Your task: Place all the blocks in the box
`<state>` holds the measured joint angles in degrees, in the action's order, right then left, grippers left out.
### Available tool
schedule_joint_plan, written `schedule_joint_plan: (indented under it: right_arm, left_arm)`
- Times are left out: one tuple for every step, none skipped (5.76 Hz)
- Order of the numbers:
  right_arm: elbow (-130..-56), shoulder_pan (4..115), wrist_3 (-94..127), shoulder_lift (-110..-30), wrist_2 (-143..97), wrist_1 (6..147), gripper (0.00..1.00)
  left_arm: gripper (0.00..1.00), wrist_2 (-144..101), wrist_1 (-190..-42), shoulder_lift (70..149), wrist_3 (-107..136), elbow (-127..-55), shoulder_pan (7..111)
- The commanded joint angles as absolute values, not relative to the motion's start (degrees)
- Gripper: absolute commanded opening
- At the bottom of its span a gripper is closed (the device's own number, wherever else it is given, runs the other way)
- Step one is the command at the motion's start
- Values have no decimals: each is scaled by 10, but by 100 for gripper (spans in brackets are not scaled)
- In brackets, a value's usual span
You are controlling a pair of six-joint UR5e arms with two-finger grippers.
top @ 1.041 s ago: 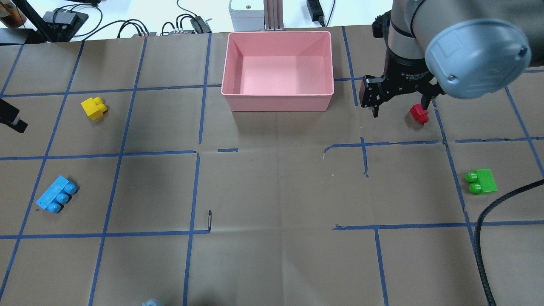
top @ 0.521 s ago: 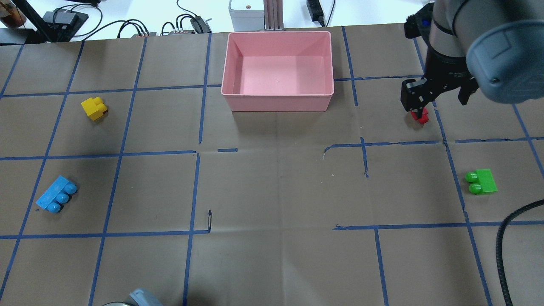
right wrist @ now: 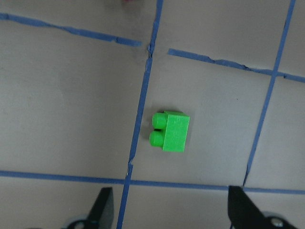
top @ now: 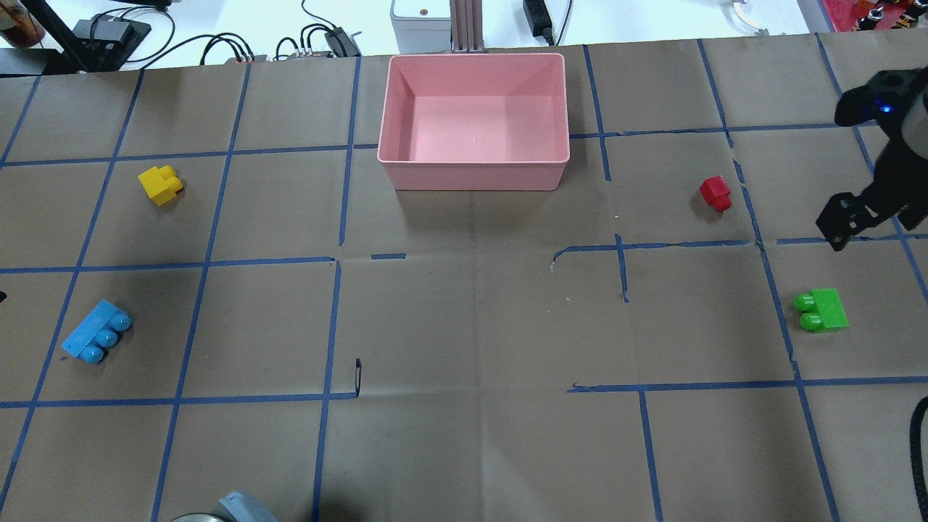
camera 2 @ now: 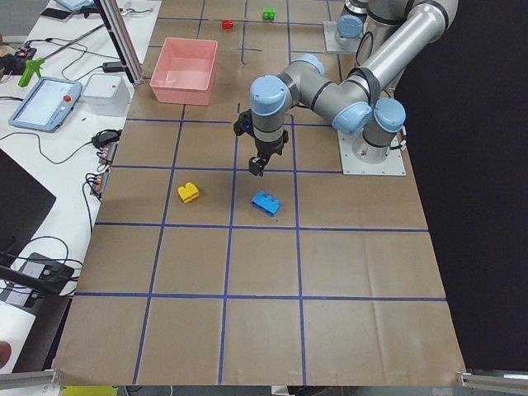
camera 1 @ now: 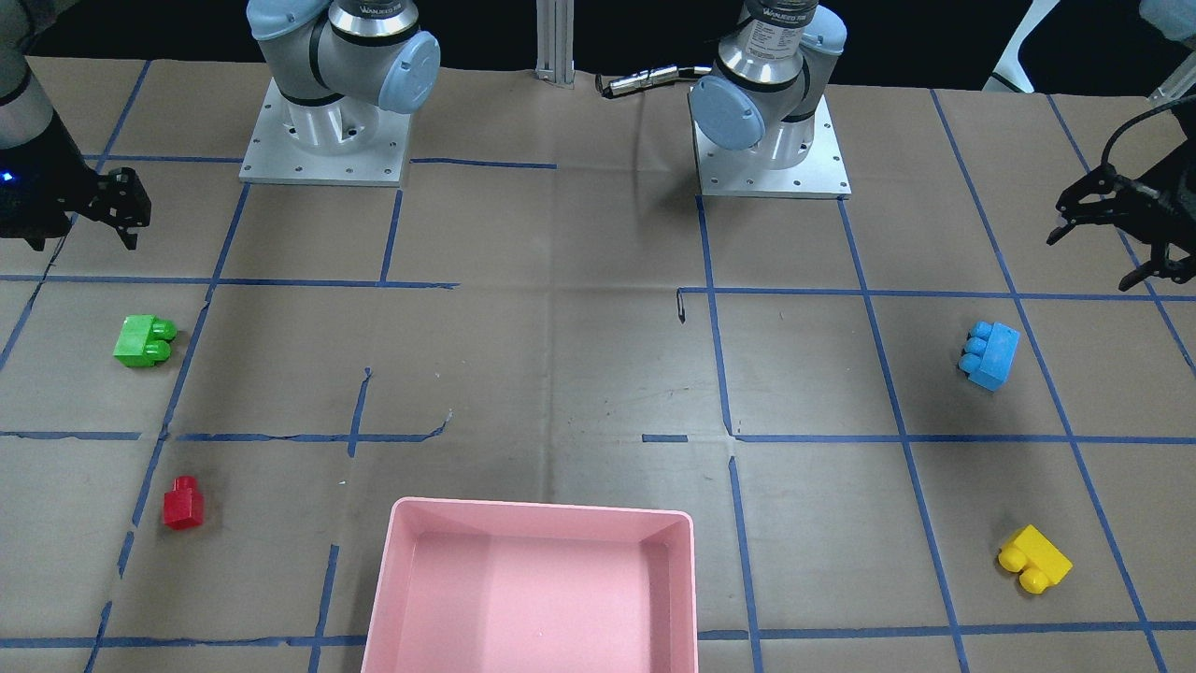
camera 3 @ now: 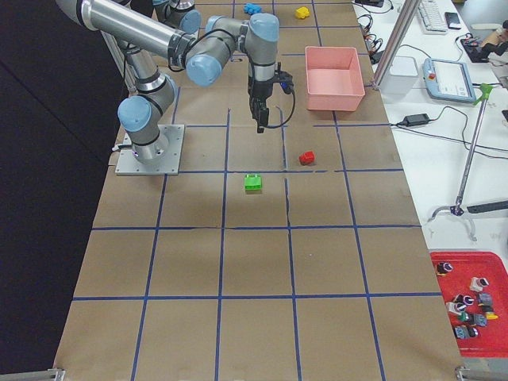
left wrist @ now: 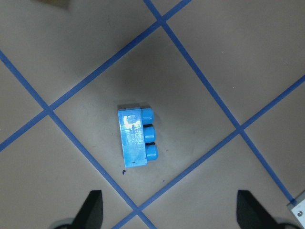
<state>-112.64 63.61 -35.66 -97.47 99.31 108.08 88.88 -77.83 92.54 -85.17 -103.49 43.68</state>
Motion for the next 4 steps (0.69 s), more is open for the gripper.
schedule_joint_plan:
  right_arm:
    - [-1227,540,-390,-970,916,1181,86]
    - [-1289,521,-389,-966,872,1315,94]
    - [-1321,519,-393,-943,848,1412,95]
    - [-1322,516,-393,-915,846,1413,96]
  left_arm:
    - [99,886,-603,954,-850,-1138,426]
    - [99,883,-535,979,-850,-1173,424]
    - [99,882,-502,1008,-843,-1180,421]
    - [99,864,-499,1033,-839,-1182,409]
